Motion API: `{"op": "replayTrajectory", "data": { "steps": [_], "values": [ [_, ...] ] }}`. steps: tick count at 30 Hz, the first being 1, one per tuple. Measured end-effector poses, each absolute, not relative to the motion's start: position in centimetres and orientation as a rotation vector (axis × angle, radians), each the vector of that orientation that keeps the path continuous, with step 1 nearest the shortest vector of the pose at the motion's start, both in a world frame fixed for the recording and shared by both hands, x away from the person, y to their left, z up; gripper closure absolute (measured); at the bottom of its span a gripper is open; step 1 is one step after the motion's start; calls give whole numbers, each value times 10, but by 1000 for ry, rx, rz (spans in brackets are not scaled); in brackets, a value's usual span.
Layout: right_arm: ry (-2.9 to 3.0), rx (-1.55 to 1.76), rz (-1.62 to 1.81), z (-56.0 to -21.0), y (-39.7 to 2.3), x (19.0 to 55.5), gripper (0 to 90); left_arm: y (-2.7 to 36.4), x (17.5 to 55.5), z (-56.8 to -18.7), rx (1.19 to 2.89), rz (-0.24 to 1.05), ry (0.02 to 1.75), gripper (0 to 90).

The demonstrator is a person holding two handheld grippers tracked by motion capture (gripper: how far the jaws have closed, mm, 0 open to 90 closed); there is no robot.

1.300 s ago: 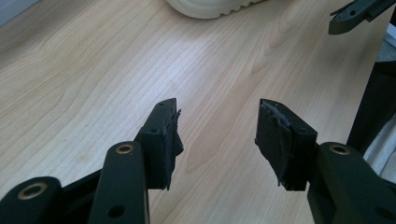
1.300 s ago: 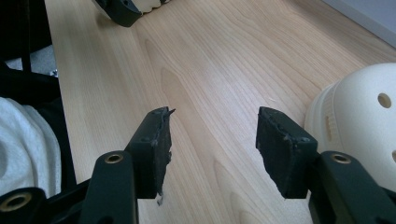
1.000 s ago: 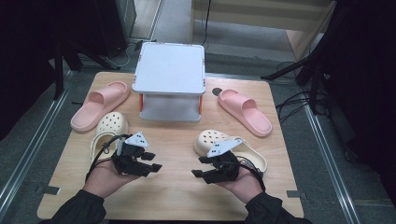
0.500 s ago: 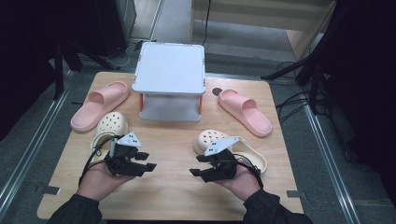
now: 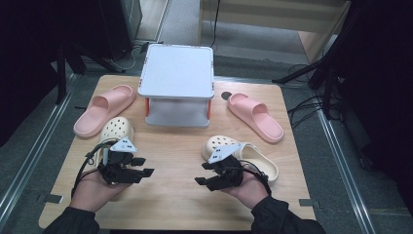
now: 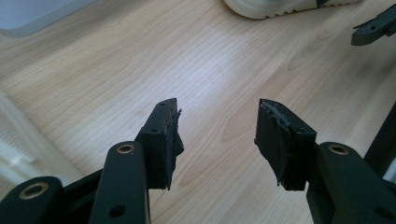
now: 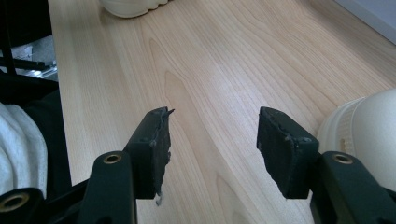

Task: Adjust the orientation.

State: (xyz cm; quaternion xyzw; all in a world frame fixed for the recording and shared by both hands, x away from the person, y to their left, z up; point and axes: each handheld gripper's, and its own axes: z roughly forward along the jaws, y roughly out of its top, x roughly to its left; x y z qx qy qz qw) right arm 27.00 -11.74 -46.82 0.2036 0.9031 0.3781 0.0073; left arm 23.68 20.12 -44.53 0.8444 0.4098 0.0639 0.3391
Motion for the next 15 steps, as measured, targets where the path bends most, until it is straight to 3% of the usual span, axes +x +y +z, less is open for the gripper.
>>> {"op": "replayTrajectory", "data": {
  "steps": [15],
  "values": [
    [2826,639,1173,-470,-116,268,431,244,242,-442,2108,253,1248,471]
  ]
}}
